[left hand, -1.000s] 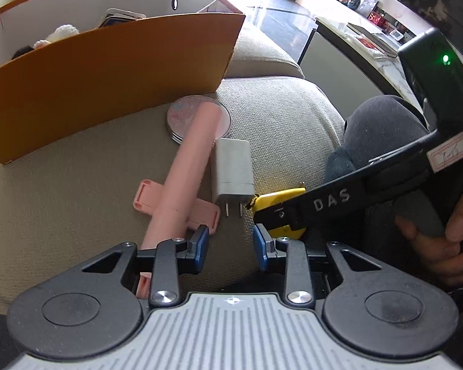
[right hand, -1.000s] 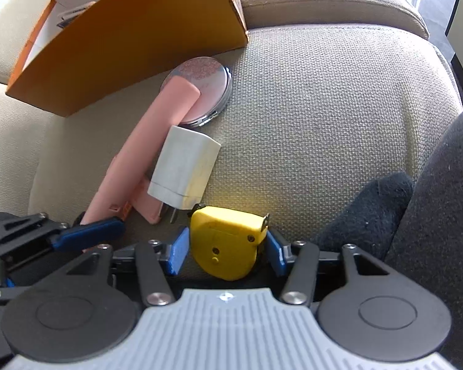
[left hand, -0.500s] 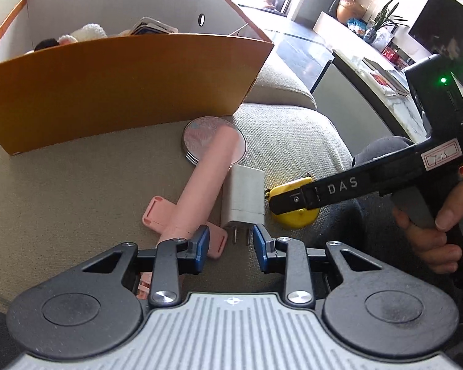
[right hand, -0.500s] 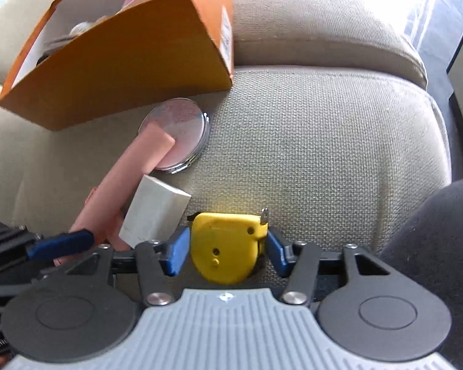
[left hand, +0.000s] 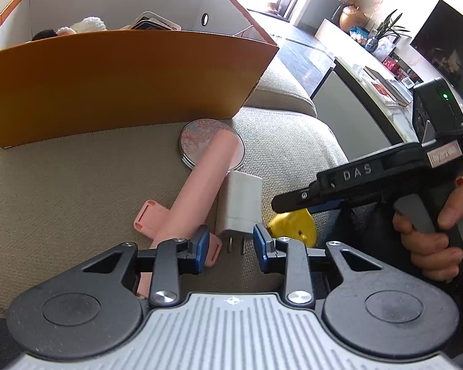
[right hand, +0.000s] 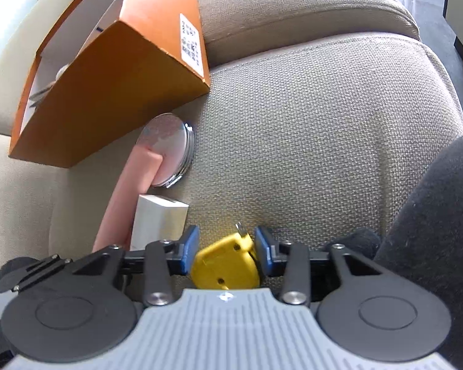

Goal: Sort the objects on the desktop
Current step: 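Grasp the yellow tape measure with the right gripper while the left grasps the white charger, then lift the tape measure and white charger and carry both toward the shoebox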

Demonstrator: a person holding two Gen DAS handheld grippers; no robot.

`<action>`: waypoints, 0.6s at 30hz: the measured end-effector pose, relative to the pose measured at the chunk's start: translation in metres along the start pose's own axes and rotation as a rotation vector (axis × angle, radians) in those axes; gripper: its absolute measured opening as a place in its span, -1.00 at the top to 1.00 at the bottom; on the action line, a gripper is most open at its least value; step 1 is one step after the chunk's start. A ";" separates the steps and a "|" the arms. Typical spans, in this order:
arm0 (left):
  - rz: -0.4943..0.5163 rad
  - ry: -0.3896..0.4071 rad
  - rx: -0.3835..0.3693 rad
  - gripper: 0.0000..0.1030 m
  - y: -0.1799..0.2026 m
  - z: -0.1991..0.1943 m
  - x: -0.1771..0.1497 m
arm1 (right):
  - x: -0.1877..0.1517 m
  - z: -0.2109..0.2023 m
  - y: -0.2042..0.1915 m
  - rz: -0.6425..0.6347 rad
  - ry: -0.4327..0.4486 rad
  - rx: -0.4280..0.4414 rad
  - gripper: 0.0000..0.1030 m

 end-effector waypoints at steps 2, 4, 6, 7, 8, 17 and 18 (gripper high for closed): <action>0.024 0.003 0.009 0.30 0.005 0.001 0.001 | -0.002 -0.003 -0.001 -0.001 -0.013 0.000 0.16; 0.077 -0.005 0.024 0.30 0.011 0.003 0.001 | 0.000 -0.007 -0.001 -0.014 -0.037 0.001 0.16; 0.131 -0.021 0.040 0.30 0.018 0.009 0.000 | 0.001 -0.010 -0.006 -0.076 -0.067 0.006 0.16; 0.149 -0.027 0.045 0.28 0.020 0.012 -0.001 | 0.001 -0.011 -0.009 -0.119 -0.085 0.003 0.16; 0.158 -0.032 0.040 0.17 0.022 0.014 -0.001 | -0.005 -0.015 -0.011 -0.170 -0.103 -0.001 0.16; 0.157 -0.051 0.024 0.12 0.021 0.025 0.000 | -0.015 0.007 -0.017 -0.337 -0.180 0.010 0.07; 0.159 -0.055 0.022 0.15 0.020 0.026 -0.001 | -0.015 0.010 -0.015 -0.327 -0.182 0.021 0.06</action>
Point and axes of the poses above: each gripper's, at about its wrist camera, not at the fingertips, and z roughly the way its jaws point, y to its right, x to its top, the point moved 1 cm from there along z, roughly the way its jaws point, and after that the axes turned 10 degrees about y, right-handed, at the moved point
